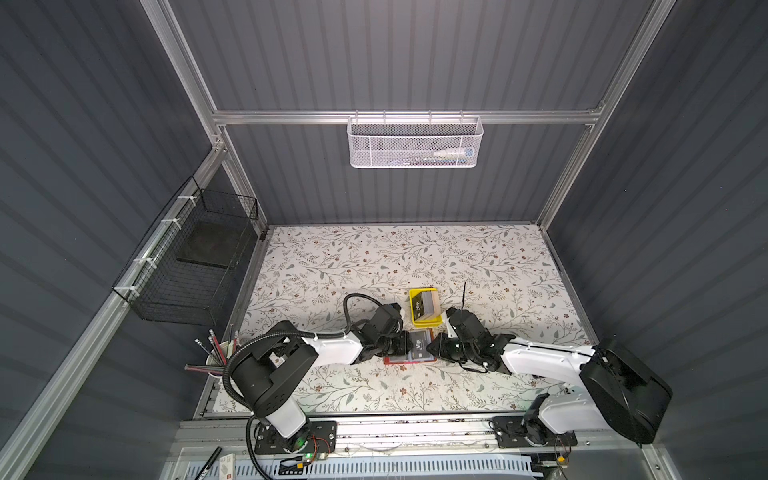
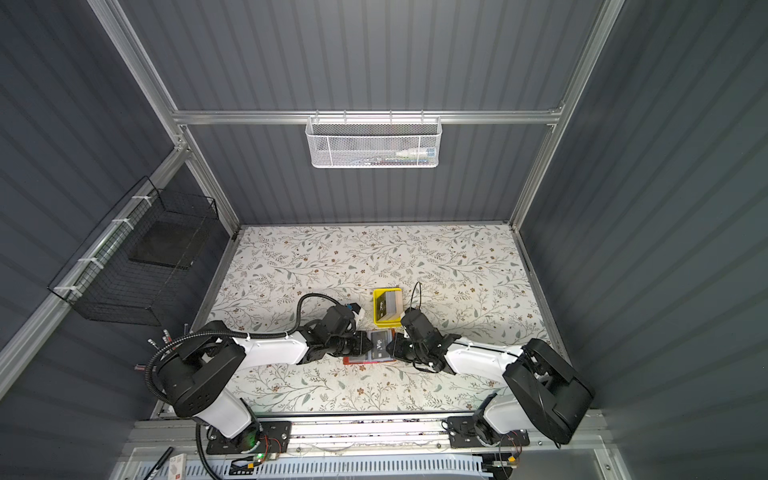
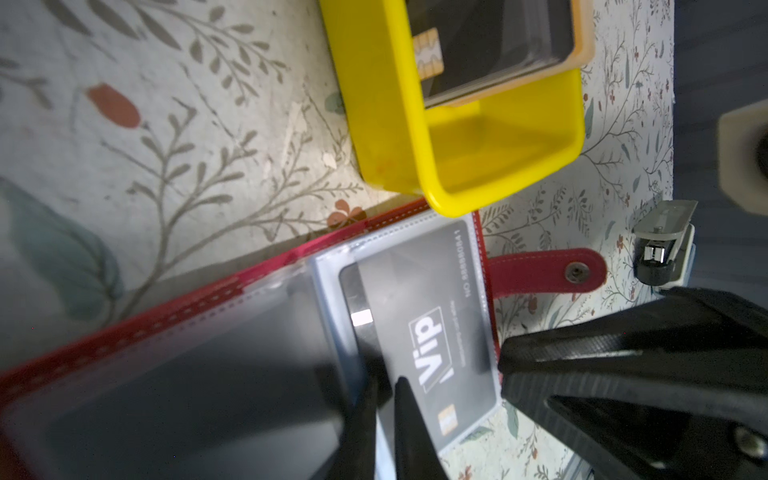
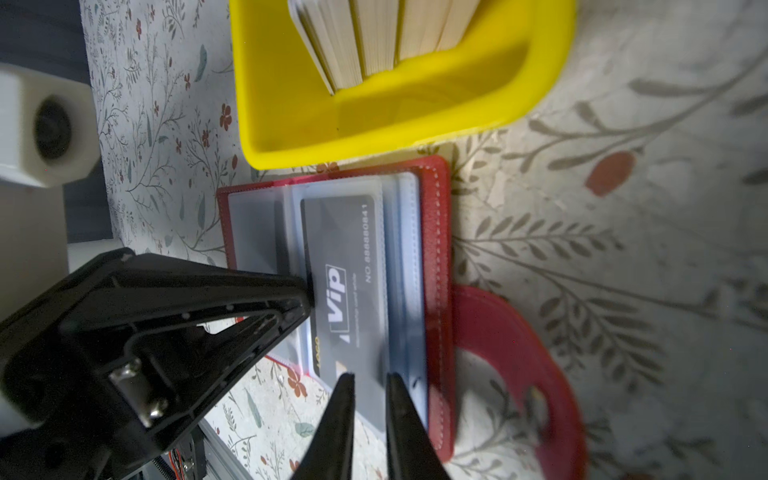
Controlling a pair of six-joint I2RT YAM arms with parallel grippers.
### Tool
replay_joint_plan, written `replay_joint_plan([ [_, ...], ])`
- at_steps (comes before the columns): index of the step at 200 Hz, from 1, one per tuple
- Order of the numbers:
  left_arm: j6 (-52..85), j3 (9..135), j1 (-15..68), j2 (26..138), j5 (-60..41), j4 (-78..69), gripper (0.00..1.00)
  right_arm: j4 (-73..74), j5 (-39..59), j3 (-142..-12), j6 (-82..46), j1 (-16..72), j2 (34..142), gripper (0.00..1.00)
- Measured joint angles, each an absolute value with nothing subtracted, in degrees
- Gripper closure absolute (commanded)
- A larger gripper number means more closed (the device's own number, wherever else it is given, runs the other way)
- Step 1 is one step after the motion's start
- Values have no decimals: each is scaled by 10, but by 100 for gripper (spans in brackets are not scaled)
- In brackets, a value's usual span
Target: Put the credit cards into the card holder
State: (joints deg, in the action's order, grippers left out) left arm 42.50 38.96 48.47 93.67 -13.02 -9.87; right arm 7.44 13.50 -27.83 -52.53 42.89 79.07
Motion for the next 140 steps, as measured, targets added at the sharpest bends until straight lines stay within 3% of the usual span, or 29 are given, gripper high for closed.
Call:
replay_joint_plan([
  [140,428,389,487,937,-130,-102,88,73,137,-278,-524,429,807,79],
])
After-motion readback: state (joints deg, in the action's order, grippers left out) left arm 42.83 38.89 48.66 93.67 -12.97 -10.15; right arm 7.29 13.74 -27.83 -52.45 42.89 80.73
